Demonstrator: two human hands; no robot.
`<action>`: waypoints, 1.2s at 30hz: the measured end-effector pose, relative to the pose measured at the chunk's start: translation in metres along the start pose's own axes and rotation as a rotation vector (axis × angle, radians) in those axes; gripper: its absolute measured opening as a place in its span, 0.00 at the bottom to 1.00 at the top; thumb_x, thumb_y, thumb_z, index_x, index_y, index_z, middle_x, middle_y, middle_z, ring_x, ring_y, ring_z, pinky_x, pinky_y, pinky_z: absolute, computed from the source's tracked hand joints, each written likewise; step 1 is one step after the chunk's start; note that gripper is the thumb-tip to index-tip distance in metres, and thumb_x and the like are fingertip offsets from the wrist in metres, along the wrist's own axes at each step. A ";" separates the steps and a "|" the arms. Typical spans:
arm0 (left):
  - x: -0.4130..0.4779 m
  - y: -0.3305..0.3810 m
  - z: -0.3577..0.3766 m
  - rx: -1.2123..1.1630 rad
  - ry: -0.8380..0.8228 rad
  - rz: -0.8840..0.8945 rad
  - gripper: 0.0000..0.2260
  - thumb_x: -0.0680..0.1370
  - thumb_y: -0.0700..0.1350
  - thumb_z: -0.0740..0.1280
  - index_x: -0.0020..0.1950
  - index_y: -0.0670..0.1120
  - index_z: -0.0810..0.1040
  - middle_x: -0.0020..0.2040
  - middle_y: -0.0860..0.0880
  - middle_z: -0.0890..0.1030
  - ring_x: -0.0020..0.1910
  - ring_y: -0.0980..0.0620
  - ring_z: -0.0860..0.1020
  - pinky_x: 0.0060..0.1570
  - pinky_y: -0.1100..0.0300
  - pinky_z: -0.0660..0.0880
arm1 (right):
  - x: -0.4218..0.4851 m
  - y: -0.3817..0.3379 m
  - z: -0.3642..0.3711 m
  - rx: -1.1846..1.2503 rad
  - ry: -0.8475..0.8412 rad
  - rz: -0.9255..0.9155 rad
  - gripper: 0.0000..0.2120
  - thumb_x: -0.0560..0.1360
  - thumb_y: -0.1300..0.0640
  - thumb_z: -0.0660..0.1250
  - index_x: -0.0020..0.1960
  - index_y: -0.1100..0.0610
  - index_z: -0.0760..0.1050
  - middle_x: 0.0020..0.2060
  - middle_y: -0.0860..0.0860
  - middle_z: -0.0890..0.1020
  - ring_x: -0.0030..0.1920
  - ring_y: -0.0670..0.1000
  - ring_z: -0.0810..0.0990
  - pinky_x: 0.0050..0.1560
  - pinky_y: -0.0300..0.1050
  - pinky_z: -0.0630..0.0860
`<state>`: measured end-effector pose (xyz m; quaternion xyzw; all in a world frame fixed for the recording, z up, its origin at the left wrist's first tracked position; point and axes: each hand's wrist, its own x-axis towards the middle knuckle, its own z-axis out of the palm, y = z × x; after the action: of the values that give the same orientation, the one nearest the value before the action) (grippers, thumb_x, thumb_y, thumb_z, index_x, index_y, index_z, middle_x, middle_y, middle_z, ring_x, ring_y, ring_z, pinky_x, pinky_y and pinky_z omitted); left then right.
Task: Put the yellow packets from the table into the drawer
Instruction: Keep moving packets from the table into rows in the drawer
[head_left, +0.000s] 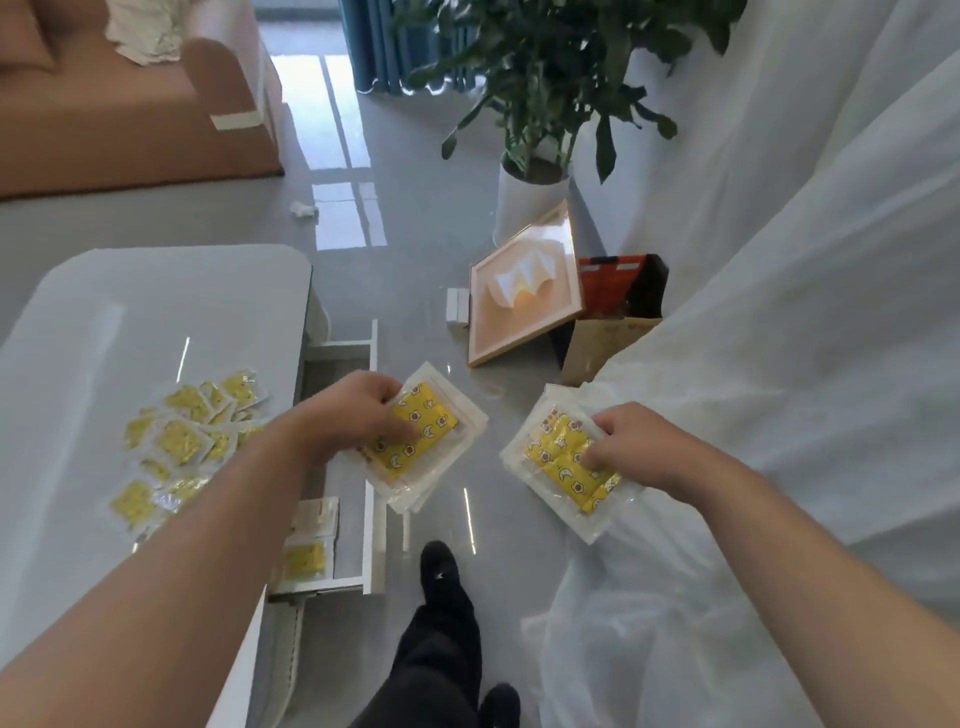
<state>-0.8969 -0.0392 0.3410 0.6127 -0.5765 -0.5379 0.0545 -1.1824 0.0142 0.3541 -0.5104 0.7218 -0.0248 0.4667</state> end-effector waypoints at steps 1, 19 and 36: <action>0.011 -0.001 -0.010 -0.011 0.015 -0.007 0.09 0.71 0.41 0.74 0.50 0.45 0.81 0.45 0.47 0.84 0.43 0.49 0.84 0.49 0.49 0.81 | 0.016 -0.011 -0.005 -0.020 -0.012 -0.011 0.05 0.73 0.61 0.69 0.49 0.57 0.80 0.46 0.51 0.83 0.44 0.50 0.83 0.49 0.47 0.81; 0.119 -0.030 -0.196 -0.390 0.391 -0.208 0.05 0.72 0.39 0.73 0.45 0.42 0.80 0.41 0.44 0.84 0.39 0.46 0.83 0.36 0.57 0.77 | 0.257 -0.258 -0.048 -0.407 -0.268 -0.290 0.05 0.72 0.57 0.69 0.48 0.51 0.81 0.44 0.49 0.84 0.44 0.49 0.83 0.50 0.48 0.80; 0.165 -0.119 -0.197 -0.923 0.866 -0.598 0.05 0.70 0.36 0.74 0.45 0.39 0.80 0.43 0.40 0.83 0.43 0.42 0.82 0.48 0.49 0.79 | 0.446 -0.413 0.052 -0.828 -0.689 -0.553 0.06 0.71 0.64 0.67 0.45 0.55 0.79 0.40 0.52 0.82 0.42 0.53 0.81 0.44 0.47 0.78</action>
<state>-0.7179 -0.2351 0.2423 0.8184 -0.0222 -0.4273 0.3835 -0.8704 -0.4994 0.2476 -0.7970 0.3192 0.3045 0.4126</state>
